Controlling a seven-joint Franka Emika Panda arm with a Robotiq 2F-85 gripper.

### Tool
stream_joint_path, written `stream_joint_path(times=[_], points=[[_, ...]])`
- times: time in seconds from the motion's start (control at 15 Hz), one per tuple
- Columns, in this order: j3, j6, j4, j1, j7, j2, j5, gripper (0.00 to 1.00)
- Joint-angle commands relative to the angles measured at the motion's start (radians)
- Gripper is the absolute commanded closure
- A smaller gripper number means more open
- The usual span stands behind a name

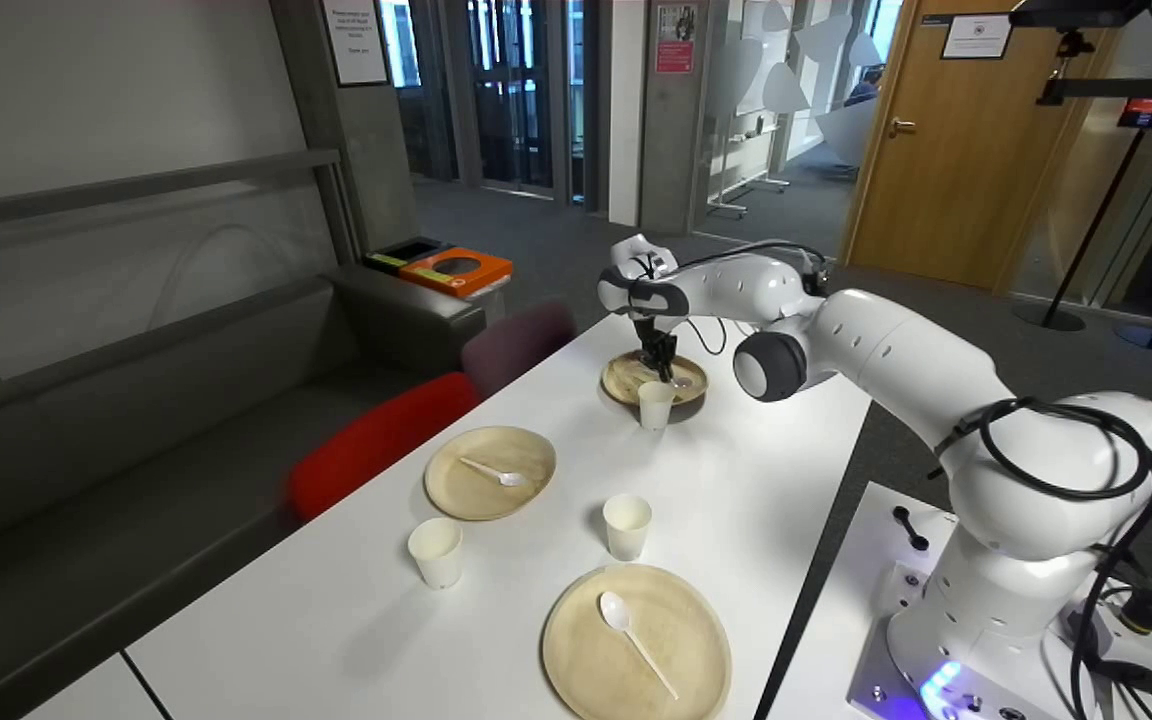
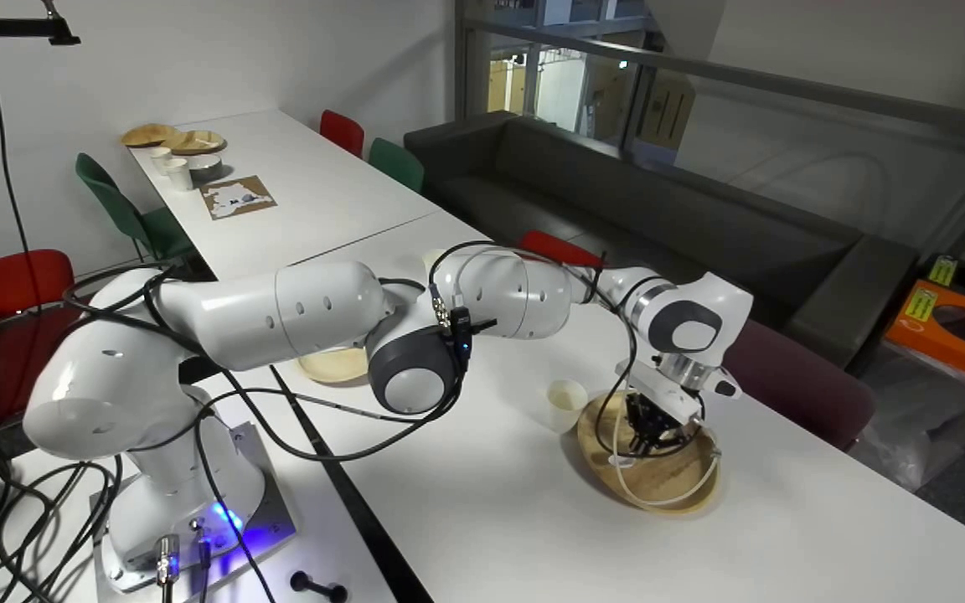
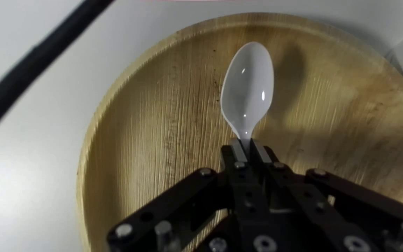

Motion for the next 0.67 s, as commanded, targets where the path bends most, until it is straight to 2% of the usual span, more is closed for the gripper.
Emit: stream_joint_path(times=[0.0, 0.07, 0.13, 0.2, 0.33, 0.4, 0.47, 0.6], points=[[-0.014, 0.019, -0.052, 0.011, 0.009, -0.031, -0.013, 0.88], [-0.013, 0.017, -0.053, 0.01, 0.01, -0.03, -0.012, 0.72], [-0.013, 0.015, -0.055, 0.01, 0.011, -0.029, -0.011, 0.63], [-0.013, 0.013, -0.056, 0.009, 0.013, -0.028, -0.01, 0.6], [-0.012, 0.007, -0.058, 0.007, 0.014, -0.025, -0.009, 0.46], [0.0, -0.051, 0.064, -0.005, 0.013, 0.041, -0.019, 0.39], [-0.011, -0.001, -0.057, 0.005, 0.014, -0.023, -0.008, 0.33], [-0.01, -0.005, -0.058, 0.001, 0.014, -0.023, -0.005, 0.26]])
